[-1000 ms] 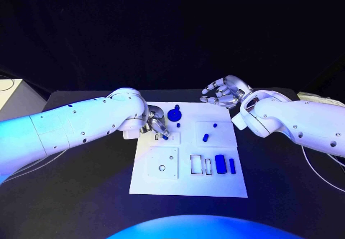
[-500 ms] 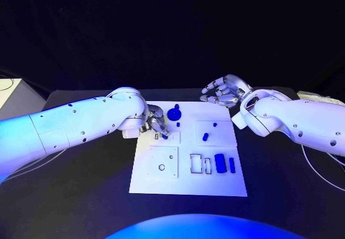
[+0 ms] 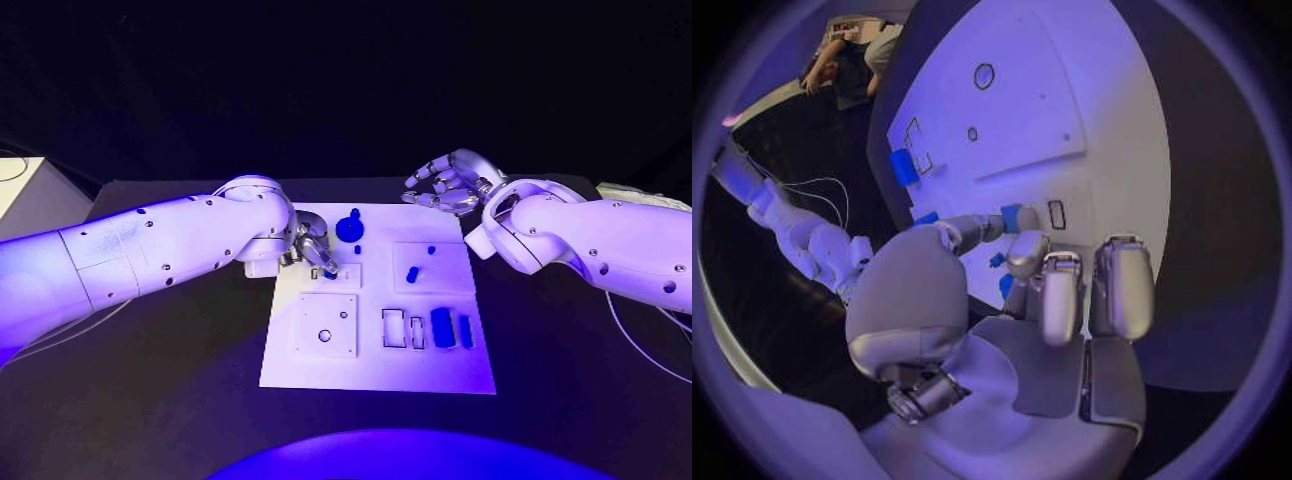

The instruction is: Assemble the parts on the task board

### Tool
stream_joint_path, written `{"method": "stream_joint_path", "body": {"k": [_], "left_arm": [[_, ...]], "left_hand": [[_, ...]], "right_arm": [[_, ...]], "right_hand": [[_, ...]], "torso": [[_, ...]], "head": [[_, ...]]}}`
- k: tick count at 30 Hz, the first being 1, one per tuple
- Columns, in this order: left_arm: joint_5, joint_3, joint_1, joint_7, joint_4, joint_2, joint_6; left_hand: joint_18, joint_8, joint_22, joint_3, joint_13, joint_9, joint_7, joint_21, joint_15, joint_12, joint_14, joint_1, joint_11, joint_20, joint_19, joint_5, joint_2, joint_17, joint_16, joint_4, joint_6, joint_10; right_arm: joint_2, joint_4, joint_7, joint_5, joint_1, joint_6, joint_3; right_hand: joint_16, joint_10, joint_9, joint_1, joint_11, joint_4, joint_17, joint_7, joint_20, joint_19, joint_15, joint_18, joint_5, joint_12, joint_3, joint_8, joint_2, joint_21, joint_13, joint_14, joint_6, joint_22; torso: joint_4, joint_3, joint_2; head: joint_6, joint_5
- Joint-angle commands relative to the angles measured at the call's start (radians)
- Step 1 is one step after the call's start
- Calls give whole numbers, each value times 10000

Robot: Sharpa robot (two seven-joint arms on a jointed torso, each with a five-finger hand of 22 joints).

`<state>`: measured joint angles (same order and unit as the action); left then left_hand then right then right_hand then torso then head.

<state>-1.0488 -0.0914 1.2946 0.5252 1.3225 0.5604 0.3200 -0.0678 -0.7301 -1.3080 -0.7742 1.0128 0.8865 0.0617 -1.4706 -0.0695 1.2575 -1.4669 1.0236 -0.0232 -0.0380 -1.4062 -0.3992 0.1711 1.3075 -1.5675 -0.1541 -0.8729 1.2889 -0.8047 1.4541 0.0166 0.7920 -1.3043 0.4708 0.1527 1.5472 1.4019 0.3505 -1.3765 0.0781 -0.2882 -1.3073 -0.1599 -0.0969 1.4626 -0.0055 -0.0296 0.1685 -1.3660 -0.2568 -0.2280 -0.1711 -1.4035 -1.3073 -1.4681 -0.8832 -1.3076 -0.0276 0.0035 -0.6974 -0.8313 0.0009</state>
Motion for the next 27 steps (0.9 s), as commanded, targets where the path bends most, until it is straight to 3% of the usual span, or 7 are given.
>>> {"method": "stream_joint_path", "body": {"k": [1,13,14,15,16,27], "left_arm": [[-114,-8,-3,23,-13,-3,150],[-28,-22,-5,34,-110,-145,160],[-14,-27,-6,34,-121,-160,160],[2,-33,-7,33,-134,-174,158],[18,-39,-8,32,-146,-185,152],[110,-77,-14,27,-232,-273,82]], "left_hand": [[138,-32,-282,-1997,11,9,-97,-45,-80,21,-1039,89,11,33,-66,-57,37,2633,-33,2054,-151,55],[141,-19,-297,-1935,163,0,-110,-50,-84,112,-1039,21,4,34,-75,-162,28,2633,-33,1991,-219,181],[142,-19,-305,-1921,160,-1,-122,-52,-89,111,-1039,1,-6,36,-80,-220,24,2633,-33,1981,-246,194],[142,-21,-313,-1843,75,8,-147,-55,-110,58,-1039,-82,-35,53,-87,-683,51,2633,-33,1969,-305,190],[145,-21,-324,-1783,65,14,-160,-59,-119,50,-1039,-106,-40,61,-94,-840,53,2633,-33,1970,-319,200],[171,-83,-440,-1550,238,51,-230,-102,-155,152,-1039,-208,-93,85,-174,-944,-18,2633,-33,1891,-467,367]], "right_arm": [[-5,18,44,68,5,-142,0],[-12,29,48,73,5,-138,0],[-13,29,48,73,5,-139,0],[-15,30,48,74,5,-138,0],[-16,30,48,74,5,-138,0],[-19,42,51,80,5,-138,0]], "right_hand": [[-32,-92,-10,91,-4,-2,-2142,-21,-69,342,77,-118,20,26,-44,30,-43,57,-845,-880,62,-1419],[-32,-92,-10,91,-4,-2,-2142,-21,-69,342,77,-118,20,26,-44,30,-43,57,-845,-880,62,-1419],[-32,-92,-10,91,-4,-2,-2142,-21,-69,342,77,-118,20,26,-44,30,-43,57,-845,-880,62,-1419],[-32,-92,-10,91,-4,-2,-2142,-21,-69,342,77,-118,20,26,-44,30,-43,57,-845,-880,62,-1419],[-32,-92,-10,91,-4,-2,-2142,-21,-69,342,77,-118,20,26,-44,30,-43,57,-845,-880,62,-1419],[-31,-106,-15,126,-6,17,-2146,-19,-67,344,75,-120,22,27,-71,22,-43,72,-828,-882,75,-1414]], "torso": [[-7,1,-3],[12,7,-7],[10,7,-6],[11,8,-7],[12,9,-10],[-1,9,5]], "head": [[-8,-3],[-37,16],[-48,7],[-49,4],[-47,-1],[-77,-12]]}}
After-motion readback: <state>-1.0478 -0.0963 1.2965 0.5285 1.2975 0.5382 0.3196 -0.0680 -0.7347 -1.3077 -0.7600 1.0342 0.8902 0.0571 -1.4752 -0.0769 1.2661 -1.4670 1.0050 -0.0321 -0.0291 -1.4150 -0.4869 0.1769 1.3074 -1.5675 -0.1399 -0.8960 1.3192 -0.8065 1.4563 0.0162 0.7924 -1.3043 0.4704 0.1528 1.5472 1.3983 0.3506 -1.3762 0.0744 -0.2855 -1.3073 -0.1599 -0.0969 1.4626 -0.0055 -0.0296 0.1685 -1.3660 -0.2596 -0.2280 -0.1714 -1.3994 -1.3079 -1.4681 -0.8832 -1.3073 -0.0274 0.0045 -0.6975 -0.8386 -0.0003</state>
